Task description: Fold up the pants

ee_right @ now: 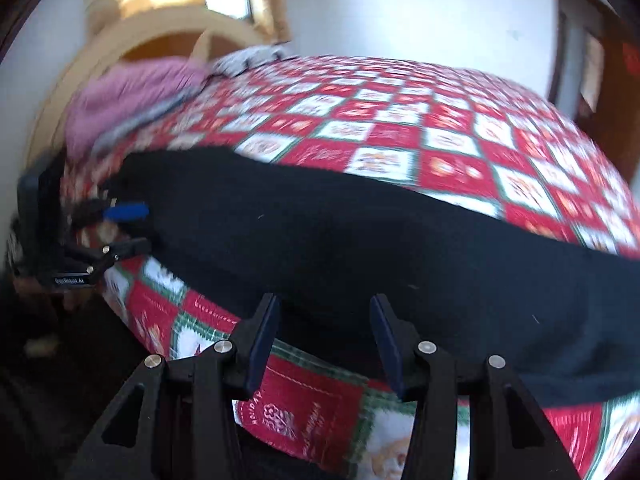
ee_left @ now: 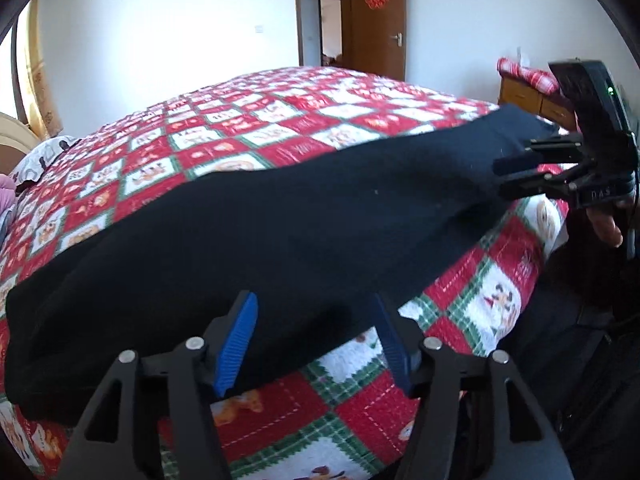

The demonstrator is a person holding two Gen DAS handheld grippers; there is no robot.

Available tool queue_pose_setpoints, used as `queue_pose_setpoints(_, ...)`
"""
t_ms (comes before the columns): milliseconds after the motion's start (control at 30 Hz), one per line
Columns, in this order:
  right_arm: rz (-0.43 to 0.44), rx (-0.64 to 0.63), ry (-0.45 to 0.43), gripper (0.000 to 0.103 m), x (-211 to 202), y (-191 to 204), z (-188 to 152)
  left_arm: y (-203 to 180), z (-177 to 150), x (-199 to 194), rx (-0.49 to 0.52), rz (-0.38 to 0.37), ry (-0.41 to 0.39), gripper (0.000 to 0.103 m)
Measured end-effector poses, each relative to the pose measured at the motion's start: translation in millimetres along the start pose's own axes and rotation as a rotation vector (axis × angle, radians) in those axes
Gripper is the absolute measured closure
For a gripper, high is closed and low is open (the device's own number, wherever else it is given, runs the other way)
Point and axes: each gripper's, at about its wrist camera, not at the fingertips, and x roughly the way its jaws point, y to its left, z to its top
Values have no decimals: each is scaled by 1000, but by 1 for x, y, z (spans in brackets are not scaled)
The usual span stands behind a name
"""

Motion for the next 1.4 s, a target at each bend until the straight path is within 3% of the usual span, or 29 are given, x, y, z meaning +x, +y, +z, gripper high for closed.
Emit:
queue_pose_setpoints(100,15,-102,19,54,16,19,0,5,-2,4,-24,-3,6,41)
queue_pose_setpoints(267,-54,-223,16,54,38,38,1,9,-1,12,-37,3,6,42)
queue_pose_setpoints(300,-72,-235,14,57,41,40,1,9,-1,13,-34,9,4,47)
queue_pose_setpoints(333,-87,-250,14,67,44,42,0,8,0,14,-26,16,6,50)
queue_pose_setpoints(433,-86,-266,14,94,49,44,-1,10,1,13,-13,16,7,73)
queue_pose_setpoints(500,-73,-254,3,98,46,44,-1,16,2,11,-40,-8,10,90)
queue_pose_setpoints(733,-29,-197,-75,100,7,42,10,22,6,-8,-53,-65,-2,93)
queue_pose_setpoints(833,1,-186,-70,100,-2,44,3,24,6,-14,-59,-90,-11,93)
queue_pose_setpoints(1067,-110,-305,8,100,41,55,-23,19,2,-1,-88,-139,14,91)
queue_pose_setpoints(1267,-109,-332,21,100,43,60,-27,9,-4,11,-74,-161,31,84)
queue_pose_setpoints(1400,-76,-295,32,99,44,53,-27,17,-7,11,-125,-212,27,81)
